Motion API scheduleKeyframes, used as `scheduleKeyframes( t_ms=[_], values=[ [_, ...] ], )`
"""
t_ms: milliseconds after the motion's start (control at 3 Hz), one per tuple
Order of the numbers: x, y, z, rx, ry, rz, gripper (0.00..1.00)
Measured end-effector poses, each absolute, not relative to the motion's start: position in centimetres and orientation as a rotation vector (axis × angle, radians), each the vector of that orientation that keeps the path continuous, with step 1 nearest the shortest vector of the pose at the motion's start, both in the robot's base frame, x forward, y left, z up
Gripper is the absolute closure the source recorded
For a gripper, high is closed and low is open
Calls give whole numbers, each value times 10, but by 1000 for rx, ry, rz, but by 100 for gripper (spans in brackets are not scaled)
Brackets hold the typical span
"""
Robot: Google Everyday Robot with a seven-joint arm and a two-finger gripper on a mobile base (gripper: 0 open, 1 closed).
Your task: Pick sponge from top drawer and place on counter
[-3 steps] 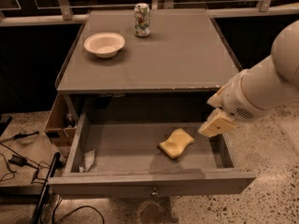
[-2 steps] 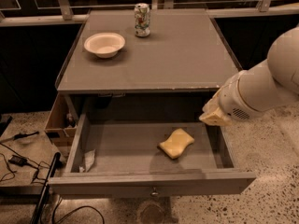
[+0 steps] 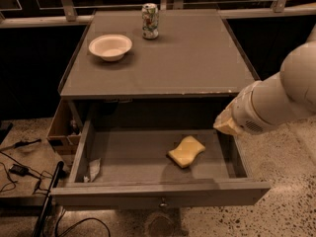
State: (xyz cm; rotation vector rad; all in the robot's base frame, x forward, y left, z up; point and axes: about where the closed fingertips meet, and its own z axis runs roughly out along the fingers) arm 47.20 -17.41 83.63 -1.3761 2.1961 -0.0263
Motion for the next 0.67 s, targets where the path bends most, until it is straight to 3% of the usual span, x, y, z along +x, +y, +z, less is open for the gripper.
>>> scheduleKeyframes(
  t_ms=[333,667],
  values=[
    [473,-177,799,-1295,2232,-27,100],
    [483,-166,760,-1219,2242,11,82]
  ],
)
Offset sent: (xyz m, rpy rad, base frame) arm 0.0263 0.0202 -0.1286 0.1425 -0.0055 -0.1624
